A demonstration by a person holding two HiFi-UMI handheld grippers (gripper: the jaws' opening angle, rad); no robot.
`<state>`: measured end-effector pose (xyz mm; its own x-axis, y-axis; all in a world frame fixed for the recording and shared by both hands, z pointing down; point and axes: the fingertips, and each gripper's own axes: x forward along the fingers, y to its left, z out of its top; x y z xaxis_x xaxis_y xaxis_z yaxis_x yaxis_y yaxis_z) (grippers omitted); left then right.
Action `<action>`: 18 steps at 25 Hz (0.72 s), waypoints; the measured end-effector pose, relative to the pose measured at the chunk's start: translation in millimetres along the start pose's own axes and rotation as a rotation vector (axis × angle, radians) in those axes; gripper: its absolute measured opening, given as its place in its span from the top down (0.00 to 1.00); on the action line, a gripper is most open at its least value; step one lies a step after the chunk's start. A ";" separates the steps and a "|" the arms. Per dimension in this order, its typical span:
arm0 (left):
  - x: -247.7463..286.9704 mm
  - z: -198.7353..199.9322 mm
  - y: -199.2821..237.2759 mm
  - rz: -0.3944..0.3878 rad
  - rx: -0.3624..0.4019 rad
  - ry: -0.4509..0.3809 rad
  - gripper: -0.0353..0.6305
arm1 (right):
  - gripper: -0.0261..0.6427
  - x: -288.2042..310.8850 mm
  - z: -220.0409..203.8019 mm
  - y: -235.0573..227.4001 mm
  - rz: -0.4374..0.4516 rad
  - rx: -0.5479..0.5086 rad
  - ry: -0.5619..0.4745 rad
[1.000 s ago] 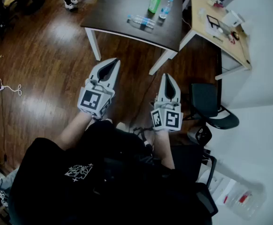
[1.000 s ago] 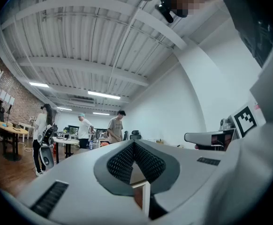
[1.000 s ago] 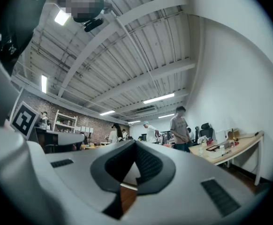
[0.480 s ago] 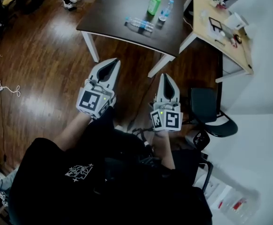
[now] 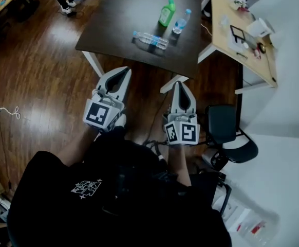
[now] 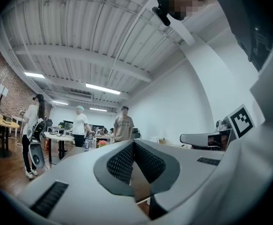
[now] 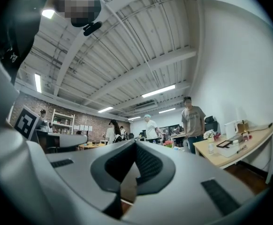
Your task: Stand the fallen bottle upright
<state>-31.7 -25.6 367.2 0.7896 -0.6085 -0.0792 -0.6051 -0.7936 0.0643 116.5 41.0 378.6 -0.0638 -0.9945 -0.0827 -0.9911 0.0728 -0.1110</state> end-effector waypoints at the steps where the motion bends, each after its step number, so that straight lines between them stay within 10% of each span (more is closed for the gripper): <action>1: 9.6 -0.3 10.8 -0.005 -0.001 0.004 0.96 | 0.93 14.8 0.1 -1.5 -0.003 0.000 0.001; 18: 118.5 -10.5 95.4 -0.068 -0.031 0.025 0.96 | 0.93 154.6 -8.9 -42.6 -0.041 -0.001 0.015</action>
<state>5.2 -173.4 374.4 0.8312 -0.5528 -0.0592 -0.5470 -0.8322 0.0905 147.9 -116.5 379.4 -0.0249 -0.9977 -0.0629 -0.9931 0.0319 -0.1130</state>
